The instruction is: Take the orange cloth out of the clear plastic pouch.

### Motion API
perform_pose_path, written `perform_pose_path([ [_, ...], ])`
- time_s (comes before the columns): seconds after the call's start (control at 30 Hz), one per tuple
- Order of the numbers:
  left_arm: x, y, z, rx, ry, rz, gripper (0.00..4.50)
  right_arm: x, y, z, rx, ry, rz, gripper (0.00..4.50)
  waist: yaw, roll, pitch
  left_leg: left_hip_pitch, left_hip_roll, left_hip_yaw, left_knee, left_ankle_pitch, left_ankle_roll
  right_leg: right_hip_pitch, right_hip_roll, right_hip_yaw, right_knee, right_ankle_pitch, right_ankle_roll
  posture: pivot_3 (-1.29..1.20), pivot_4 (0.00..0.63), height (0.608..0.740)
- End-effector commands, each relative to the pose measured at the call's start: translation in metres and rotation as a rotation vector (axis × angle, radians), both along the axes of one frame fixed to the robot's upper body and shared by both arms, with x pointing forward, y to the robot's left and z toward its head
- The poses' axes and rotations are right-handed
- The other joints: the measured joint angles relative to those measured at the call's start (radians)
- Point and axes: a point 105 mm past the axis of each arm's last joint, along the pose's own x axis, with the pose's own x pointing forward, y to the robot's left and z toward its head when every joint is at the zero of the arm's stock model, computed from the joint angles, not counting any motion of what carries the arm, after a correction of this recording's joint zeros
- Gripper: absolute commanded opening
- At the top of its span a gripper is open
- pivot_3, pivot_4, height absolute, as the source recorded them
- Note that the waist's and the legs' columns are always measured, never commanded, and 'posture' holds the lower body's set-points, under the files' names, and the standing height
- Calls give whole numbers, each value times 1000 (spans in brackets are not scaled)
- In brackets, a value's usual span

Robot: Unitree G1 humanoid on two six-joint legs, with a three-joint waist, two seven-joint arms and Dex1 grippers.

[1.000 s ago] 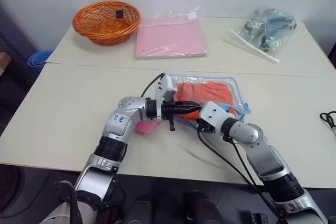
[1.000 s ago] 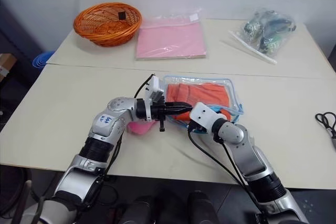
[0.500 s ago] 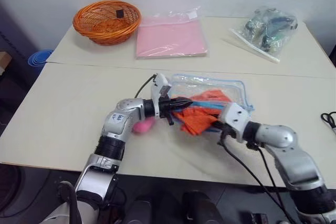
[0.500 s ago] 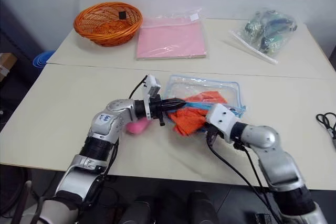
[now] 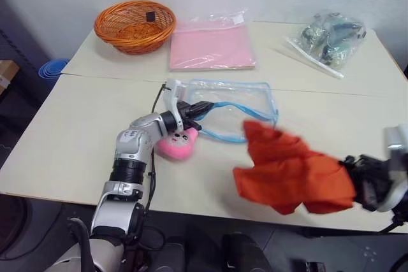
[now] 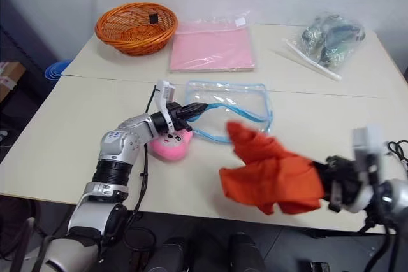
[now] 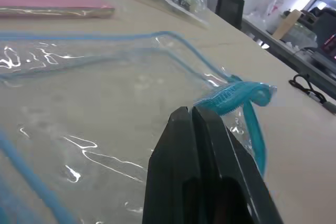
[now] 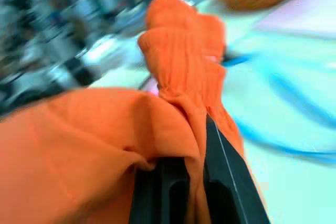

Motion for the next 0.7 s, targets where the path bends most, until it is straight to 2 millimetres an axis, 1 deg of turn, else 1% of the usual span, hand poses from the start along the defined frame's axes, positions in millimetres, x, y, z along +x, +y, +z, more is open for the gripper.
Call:
perform_pose_path([
  [0.03, -7, 2, 16, 23, -84, -54, 0, 10, -57, 32, -9, -155, -267, 19, 1, 0, 0, 0, 0, 0, 0, 0, 0, 0, 0, 0, 0, 0, 0, 0, 150, 740],
  [0.07, -10, 2, 17, 34, -93, -80, 0, 14, -77, 41, -56, -218, -362, 19, 1, 0, 0, 0, 0, 0, 0, 0, 0, 0, 0, 0, 0, 0, 0, 0, 150, 740],
  [0.1, -12, 1, 17, 39, -97, -96, 0, 17, -89, 46, -93, -258, -418, 19, 0, 0, 0, 0, 0, 0, 0, 0, 0, 0, 0, 0, 0, 0, 0, 0, 150, 740],
  [0.13, -14, 1, 17, 49, -101, -119, 0, 23, -104, 43, -186, -277, -488, 19, 0, 0, 0, 0, -1, 2, 0, 0, 1, -1, 0, 1, 0, 0, 0, 0, 150, 740],
  [0.2, -18, -1, 15, 68, -110, -155, 0, 34, -124, 26, -370, -279, -565, 19, -1, 0, 0, 0, -1, 2, -1, 0, 1, -1, -1, 1, -1, 0, 0, 0, 150, 740],
  [0.27, -21, -4, 13, 79, -116, -180, 0, 42, -137, -4, -542, -253, -584, 19, -1, 0, 0, 0, 0, 2, -2, 0, 1, -1, 0, 1, -1, 0, 0, 0, 150, 740],
  [0.3, -21, -5, 13, 81, -118, -188, 0, 45, -140, -18, -624, -245, -576, 19, -1, 0, 0, 0, 0, 2, -2, 0, 1, -1, 0, 1, -1, 0, 0, 0, 150, 740],
  [0.37, -23, -9, 13, 80, -123, -205, 0, 44, -139, -57, -737, -173, -497, 19, -1, 0, 0, 0, 0, 2, -2, 0, 0, -1, 0, 1, -1, 0, 0, 0, 150, 740],
  [0.43, -27, -15, 13, 76, -128, -233, 0, 39, -138, -93, -749, -94, -455, 19, -1, 0, 0, 0, 0, 2, -2, 0, 0, -2, 0, 1, -1, 0, 0, 0, 150, 740],
  [0.5, -33, -19, 11, 91, -137, -268, 0, 30, -135, -118, -743, -38, -414, 19, -2, 0, 0, 0, 0, 2, -2, 0, 0, -2, 0, 1, -1, 0, 0, 0, 150, 740],
  [0.57, -38, -20, 10, 110, -150, -294, 0, 20, -132, -132, -743, -3, -388, 19, -2, 2, -1, 0, 0, 3, -1, 0, 0, -2, 0, 1, 0, 0, 0, 0, 150, 740],
  [0.6, -40, -18, 9, 126, -168, -304, 0, 13, -132, -136, -697, 33, -385, 19, -2, 2, -1, 0, 0, 3, -1, 0, 0, -1, 0, 1, 0, 0, 0, 0, 150, 740],
  [0.67, -44, -14, 6, 176, -206, -318, 0, 4, -136, -138, -659, 55, -407, 19, -3, 2, -1, 1, 0, 2, -1, 0, -1, -1, 0, 1, 0, 0, 0, 0, 150, 740],
  [0.7, -45, -12, 4, 199, -227, -320, 0, 0, -137, -138, -637, 72, -406, 255, -4, 2, -1, 1, 0, 2, -1, 0, -1, -1, 0, 1, 0, 0, 0, 0, 150, 740],
])
